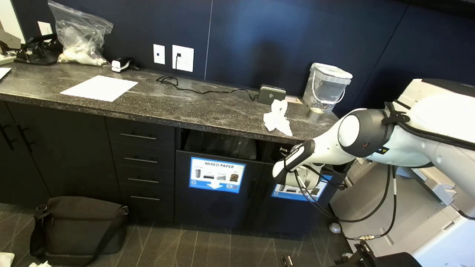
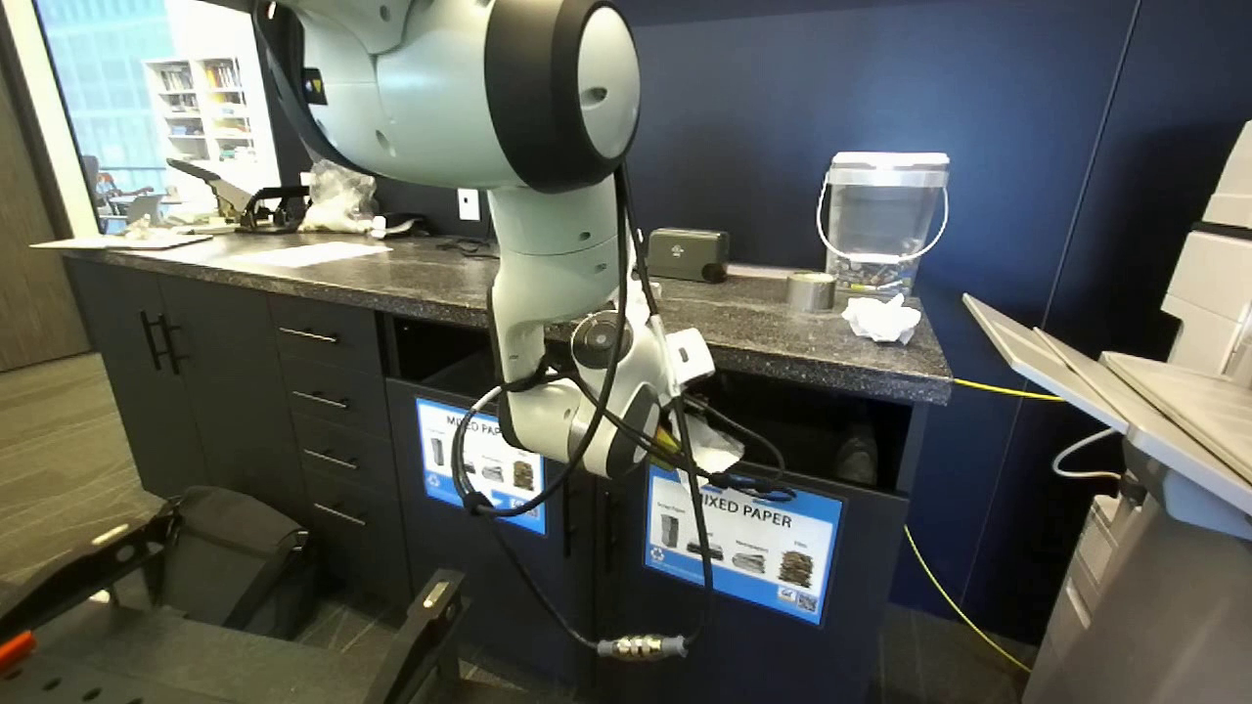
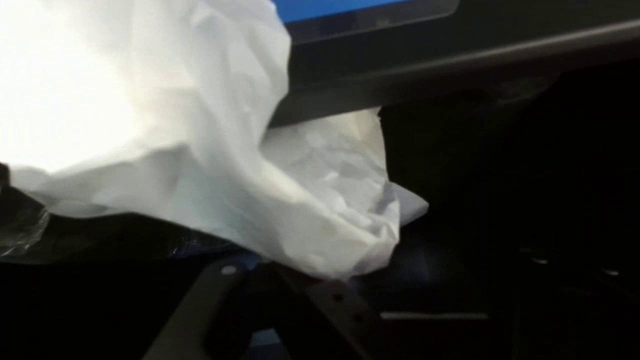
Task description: Put the tissues inside the rubbish bin.
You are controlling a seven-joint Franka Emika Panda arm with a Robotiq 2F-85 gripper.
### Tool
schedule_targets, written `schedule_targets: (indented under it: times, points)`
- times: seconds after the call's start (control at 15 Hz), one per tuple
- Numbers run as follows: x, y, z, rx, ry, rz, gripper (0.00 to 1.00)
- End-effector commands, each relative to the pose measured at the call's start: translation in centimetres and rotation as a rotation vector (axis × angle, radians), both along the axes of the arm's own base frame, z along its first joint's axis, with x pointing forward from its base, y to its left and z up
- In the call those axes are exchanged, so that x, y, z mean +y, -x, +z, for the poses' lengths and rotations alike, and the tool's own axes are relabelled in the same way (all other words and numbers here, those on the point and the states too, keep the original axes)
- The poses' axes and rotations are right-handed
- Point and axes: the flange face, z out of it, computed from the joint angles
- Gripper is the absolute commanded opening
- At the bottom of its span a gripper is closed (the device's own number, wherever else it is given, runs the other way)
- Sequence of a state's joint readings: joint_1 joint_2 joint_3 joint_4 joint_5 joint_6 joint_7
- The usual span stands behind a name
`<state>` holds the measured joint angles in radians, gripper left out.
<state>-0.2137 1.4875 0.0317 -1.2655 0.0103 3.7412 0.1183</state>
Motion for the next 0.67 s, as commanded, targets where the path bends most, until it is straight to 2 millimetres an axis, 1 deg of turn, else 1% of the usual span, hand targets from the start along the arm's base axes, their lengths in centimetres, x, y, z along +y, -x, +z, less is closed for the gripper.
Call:
schedule_targets:
  times: [0.0,0.2,0.4,0.6]
  points:
    - [0.24,-0.61,0.61,-0.013,0.004,0.045,1.00]
    - [0.37,-0.60,0.80,-0.022,0.038,0.074,1.00]
    - [0.22,-0.86,0.48,0.019,0.072,0.106,1.00]
    - [0.07,-0.92,0.95,-0.002,0.106,0.128,1.00]
